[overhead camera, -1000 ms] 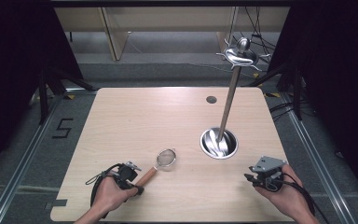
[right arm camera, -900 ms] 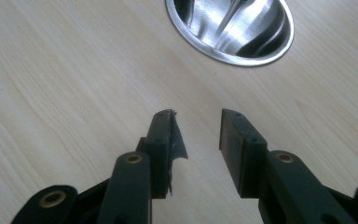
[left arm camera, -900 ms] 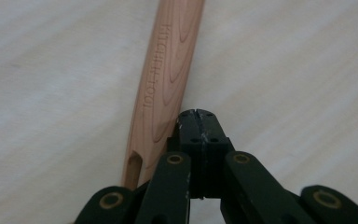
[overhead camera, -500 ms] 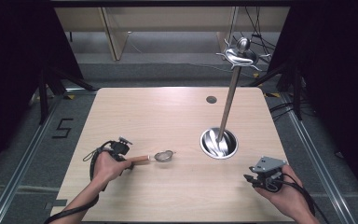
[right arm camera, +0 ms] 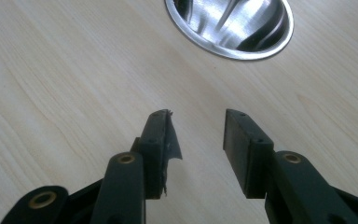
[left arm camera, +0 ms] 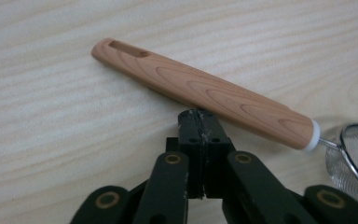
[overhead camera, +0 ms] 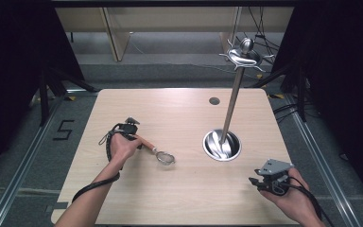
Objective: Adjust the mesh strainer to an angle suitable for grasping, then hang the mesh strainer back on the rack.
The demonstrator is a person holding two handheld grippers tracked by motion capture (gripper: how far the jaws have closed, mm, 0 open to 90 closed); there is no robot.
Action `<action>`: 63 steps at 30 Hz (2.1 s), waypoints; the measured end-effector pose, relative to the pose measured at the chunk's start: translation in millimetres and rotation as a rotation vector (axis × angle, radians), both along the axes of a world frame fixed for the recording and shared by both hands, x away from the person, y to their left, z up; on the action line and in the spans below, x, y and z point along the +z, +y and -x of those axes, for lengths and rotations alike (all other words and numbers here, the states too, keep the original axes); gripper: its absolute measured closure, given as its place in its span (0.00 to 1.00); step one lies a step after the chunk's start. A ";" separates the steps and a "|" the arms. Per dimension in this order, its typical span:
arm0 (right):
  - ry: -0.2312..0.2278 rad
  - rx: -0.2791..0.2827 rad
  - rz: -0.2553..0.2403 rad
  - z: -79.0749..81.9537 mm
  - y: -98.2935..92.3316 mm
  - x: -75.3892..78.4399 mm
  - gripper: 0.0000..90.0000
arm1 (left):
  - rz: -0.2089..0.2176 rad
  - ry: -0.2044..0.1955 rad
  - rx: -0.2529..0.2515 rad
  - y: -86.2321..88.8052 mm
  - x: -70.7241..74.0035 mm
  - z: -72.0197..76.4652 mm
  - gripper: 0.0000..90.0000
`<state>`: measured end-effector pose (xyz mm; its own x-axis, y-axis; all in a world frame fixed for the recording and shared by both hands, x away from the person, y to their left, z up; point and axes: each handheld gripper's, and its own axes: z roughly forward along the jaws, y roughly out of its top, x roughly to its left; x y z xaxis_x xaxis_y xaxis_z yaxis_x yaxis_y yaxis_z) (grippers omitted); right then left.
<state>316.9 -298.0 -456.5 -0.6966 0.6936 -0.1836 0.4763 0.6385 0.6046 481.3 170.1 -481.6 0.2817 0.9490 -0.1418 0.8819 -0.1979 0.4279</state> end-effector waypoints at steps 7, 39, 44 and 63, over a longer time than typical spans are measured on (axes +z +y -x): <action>-0.001 -0.010 -0.009 1.2 -2.7 0.2 0.67 | 0.052 -0.026 0.096 4.2 13.1 2.2 0.73; 0.033 -0.025 -0.047 1.2 4.6 -7.3 0.62 | -0.039 0.063 0.121 -24.8 7.3 -2.3 0.52; 0.049 -0.010 -0.029 0.1 3.1 -5.7 0.62 | -0.076 0.064 0.084 -21.5 8.6 -0.1 0.58; 0.047 0.008 -0.023 -2.1 2.0 -4.7 0.61 | -0.172 0.154 0.057 -16.0 1.8 -1.7 0.65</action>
<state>319.1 -296.0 -461.2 -0.7095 0.6918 -0.1347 0.4993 0.6282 0.5967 483.0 154.1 -479.9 0.2149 0.9765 -0.0137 0.9458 -0.2047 0.2520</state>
